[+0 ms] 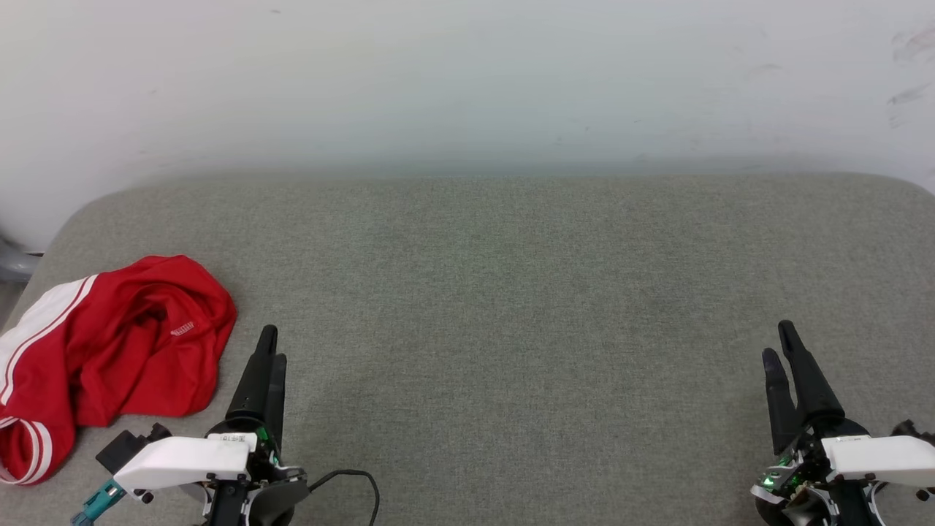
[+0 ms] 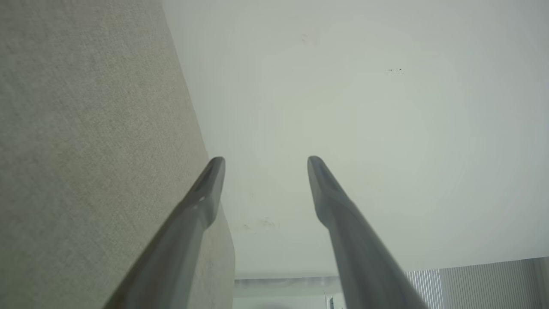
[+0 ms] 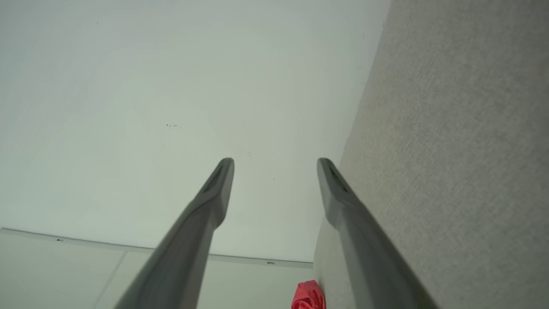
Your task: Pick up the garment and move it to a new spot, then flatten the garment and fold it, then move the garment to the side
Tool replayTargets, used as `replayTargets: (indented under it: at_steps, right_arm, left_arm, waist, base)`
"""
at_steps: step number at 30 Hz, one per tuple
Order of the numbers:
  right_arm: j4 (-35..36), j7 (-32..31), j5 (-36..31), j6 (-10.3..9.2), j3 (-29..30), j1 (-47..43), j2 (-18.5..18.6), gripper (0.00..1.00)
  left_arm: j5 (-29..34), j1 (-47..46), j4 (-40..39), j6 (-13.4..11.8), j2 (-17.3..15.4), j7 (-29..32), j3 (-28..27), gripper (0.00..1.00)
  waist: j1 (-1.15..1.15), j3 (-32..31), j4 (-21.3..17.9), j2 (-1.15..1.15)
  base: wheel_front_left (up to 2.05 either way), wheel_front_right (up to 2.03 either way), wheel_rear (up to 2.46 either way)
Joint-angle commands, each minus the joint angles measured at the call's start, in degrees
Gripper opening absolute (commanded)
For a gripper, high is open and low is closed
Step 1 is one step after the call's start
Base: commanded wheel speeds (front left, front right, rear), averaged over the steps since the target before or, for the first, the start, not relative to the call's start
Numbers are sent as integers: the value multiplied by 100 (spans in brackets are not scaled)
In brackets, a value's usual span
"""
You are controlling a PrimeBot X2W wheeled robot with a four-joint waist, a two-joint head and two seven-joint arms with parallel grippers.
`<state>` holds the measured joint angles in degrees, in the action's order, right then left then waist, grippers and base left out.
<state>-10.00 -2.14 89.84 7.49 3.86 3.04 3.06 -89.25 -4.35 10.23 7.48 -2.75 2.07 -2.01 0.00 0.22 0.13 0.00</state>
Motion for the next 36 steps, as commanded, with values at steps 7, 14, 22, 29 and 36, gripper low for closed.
replayTargets:
  at_steps: [7,14,22,29,36]
  right_arm:
    - [328,220,-527,1,-97,-37,137,100]
    - [408,382,-1623,1,-148,-90,236,100]
    - [585,476,-3028,1,18,-129,158,100]
    - [952,505,-4490,1,59,-243,84,100]
    - [1133,485,-5234,0,0,-315,82,100]
  left_arm:
    - [731,-140,-357,0,-11,-211,142,100]
    - [1501,-103,-486,1,-12,-369,190,100]
    - [2620,-55,-648,1,-12,-539,263,100]
    - [4180,8,-724,1,-32,-711,341,100]
    - [4926,45,-784,-3,-57,-817,368,100]
  waist:
    - [0,-1,13,0]
    - [0,-7,27,0]
    - [0,-16,49,0]
    - [0,-16,65,0]
    - [0,-19,77,0]
  base:
    - [0,0,0]
    - [0,0,0]
    - [0,0,0]
    - [0,0,0]
    - [0,0,0]
